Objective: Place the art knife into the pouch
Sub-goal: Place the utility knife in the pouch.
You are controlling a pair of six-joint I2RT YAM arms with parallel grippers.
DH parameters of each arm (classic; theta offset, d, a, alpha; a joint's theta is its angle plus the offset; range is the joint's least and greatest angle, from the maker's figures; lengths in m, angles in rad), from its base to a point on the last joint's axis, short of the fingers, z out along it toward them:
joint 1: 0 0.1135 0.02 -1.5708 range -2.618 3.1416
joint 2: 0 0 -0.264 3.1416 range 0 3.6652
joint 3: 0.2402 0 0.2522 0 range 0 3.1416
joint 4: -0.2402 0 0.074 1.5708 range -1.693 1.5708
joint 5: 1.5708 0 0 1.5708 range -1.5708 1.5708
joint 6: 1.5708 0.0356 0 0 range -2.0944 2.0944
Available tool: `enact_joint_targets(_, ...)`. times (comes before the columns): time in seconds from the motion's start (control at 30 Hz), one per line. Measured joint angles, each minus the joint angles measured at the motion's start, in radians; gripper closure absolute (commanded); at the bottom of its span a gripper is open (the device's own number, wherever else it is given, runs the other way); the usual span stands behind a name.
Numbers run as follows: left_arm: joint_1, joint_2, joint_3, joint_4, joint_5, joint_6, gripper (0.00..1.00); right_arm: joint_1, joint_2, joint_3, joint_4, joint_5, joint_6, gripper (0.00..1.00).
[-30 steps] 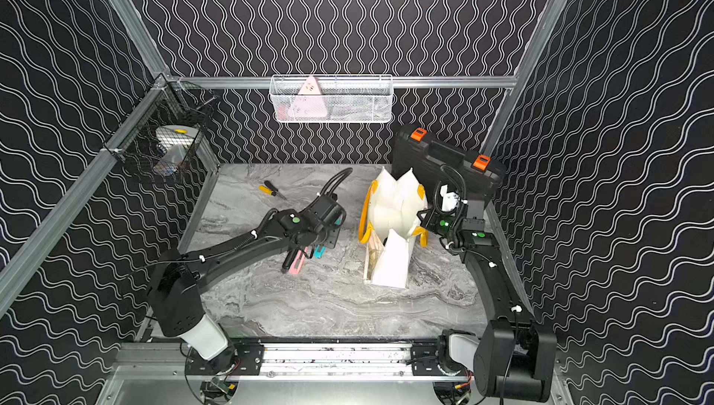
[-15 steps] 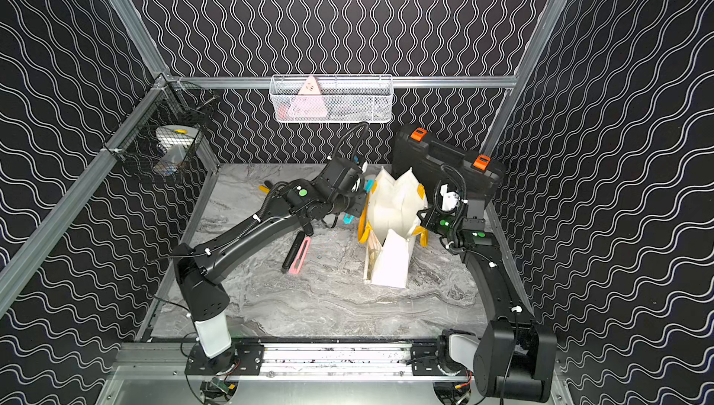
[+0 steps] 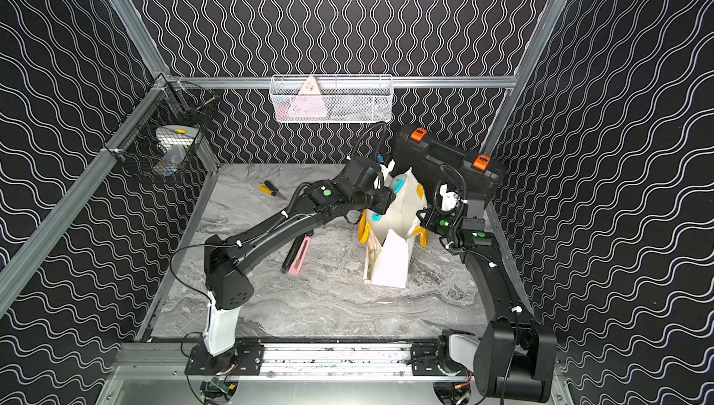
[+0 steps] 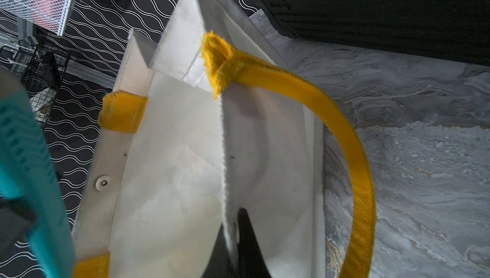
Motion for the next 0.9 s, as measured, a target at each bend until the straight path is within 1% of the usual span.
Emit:
enact_joint_targets(0.17, -0.012, 0.049, 0.063, 0.023, 0.030, -0.001, 0.63, 0.003, 0.001, 0.000, 0.000, -0.001, 0.000, 1.00)
enact_joint_targets(0.3, -0.018, 0.077, 0.089, 0.032, 0.029, -0.002, 0.63, 0.005, 0.001, 0.000, 0.000, -0.004, 0.000, 1.00)
enact_joint_targets(0.47, -0.019, 0.113, 0.074, 0.037, 0.025, -0.005, 0.63, 0.006, 0.001, 0.000, 0.000, -0.008, 0.000, 1.00)
enact_joint_targets(0.7, -0.019, 0.127, -0.015, 0.108, 0.026, -0.026, 0.63, 0.006, 0.001, 0.000, 0.000, -0.011, 0.000, 1.00)
enact_joint_targets(0.8, -0.019, 0.137, -0.017, 0.127, 0.029, -0.030, 0.63, 0.007, 0.002, 0.000, 0.000, -0.014, 0.000, 1.00)
enact_joint_targets(0.9, -0.022, 0.160, 0.011, 0.141, 0.033, -0.030, 0.63, 0.008, 0.004, 0.000, 0.004, -0.015, 0.000, 1.00)
